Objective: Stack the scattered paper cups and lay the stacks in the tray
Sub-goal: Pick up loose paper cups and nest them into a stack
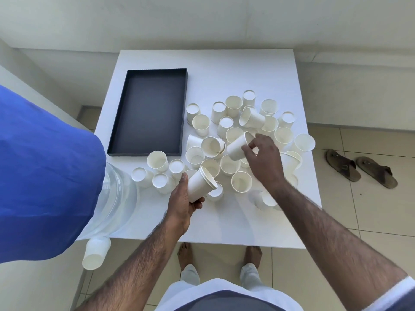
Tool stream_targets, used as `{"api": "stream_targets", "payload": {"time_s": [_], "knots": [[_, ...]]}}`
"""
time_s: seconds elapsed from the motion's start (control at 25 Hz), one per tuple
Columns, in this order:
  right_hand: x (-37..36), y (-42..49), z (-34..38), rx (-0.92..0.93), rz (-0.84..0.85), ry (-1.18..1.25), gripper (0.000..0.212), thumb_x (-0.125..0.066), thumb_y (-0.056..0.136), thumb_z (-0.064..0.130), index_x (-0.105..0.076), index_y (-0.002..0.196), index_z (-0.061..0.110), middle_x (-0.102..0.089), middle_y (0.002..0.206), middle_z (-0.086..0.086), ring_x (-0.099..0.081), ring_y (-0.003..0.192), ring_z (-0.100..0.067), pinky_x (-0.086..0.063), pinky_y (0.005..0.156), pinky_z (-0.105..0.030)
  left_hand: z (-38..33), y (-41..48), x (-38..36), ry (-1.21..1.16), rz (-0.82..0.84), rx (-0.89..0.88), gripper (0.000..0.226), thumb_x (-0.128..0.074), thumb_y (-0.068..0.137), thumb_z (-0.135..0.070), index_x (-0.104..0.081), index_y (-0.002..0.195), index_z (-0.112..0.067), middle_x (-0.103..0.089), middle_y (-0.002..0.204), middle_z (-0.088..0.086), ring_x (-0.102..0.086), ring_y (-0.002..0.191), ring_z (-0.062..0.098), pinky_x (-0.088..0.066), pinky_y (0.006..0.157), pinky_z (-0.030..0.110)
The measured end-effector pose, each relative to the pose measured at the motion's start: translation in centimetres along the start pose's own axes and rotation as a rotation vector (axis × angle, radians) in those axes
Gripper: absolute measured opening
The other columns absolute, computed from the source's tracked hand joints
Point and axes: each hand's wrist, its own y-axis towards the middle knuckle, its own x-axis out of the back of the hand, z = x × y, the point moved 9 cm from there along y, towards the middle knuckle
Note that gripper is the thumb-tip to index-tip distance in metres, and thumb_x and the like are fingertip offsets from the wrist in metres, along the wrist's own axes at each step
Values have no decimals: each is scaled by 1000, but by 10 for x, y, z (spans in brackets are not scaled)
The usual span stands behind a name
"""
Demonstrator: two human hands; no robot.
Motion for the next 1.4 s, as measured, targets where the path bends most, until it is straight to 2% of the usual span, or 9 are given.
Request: {"api": "stream_targets", "payload": {"time_s": [0.12,0.28,0.4,0.52,0.64,0.8,1.0,1.24,1.4], "knots": [[7,-39,35,29,-16,254,16,-71,94,18,-66,82,8,-66,130,-6,-56,129,-17,-49,91,-35,-2,-1,-9,-11,8,0,47,-47,104,-55,-65,120,-15,-66,89,9,-58,61,20,-47,58,32],[-14,-69,45,54,168,237,18,-71,94,19,-63,79,14,-61,138,3,-57,123,-14,-44,90,-22,-5,-2,-21,-8,24,-9,46,-45,105,-55,-65,116,-15,-65,90,12,-58,62,21,-47,57,31],[-25,-81,46,35,245,329,6,-67,97,19,-64,93,15,-60,135,10,-58,121,-12,-50,94,-32,-4,-3,-31,-26,43,13,50,-43,106,-55,-65,119,-12,-66,92,13,-59,64,21,-49,60,32],[-36,-94,41,-89,280,581,45,-74,91,20,-52,129,33,-59,133,15,-64,116,-12,-55,94,-28,2,-6,-51,-102,130,67,56,-38,107,-54,-66,125,-9,-74,104,14,-70,82,27,-56,73,36],[-43,-102,23,-277,223,768,73,-82,84,8,-43,142,31,-63,132,6,-68,113,-12,-57,91,-28,7,-9,-70,-87,200,83,53,-35,110,-48,-68,124,-9,-77,114,19,-75,105,32,-59,94,48],[-34,-96,1,-384,119,870,76,-82,81,0,-43,140,29,-64,126,7,-66,99,8,-55,80,-18,2,6,-78,325,186,-108,44,-43,107,-49,-69,119,-16,-77,112,9,-72,109,32,-58,96,52],[-11,-92,-26,-364,68,755,84,-87,78,7,-41,145,30,-59,135,10,-61,113,4,-52,92,-21,-63,41,-76,891,-270,-601,41,-71,90,-52,-67,112,-18,-63,114,4,-62,107,25,-52,89,42],[-4,-110,-48,-362,90,598,95,-91,74,16,-37,150,36,-53,133,28,-57,122,0,-51,93,-20,-83,79,-103,1355,-336,-689,33,-71,90,-51,-73,109,-23,-66,114,5,-56,112,30,-40,95,43],[-3,-119,-51,-351,102,532,95,-89,75,11,-36,151,32,-49,129,41,-53,120,8,-53,96,-23,-90,78,-102,1352,-326,-733,23,-64,97,-37,-75,104,-18,-67,113,9,-55,109,33,-41,93,45]]}}
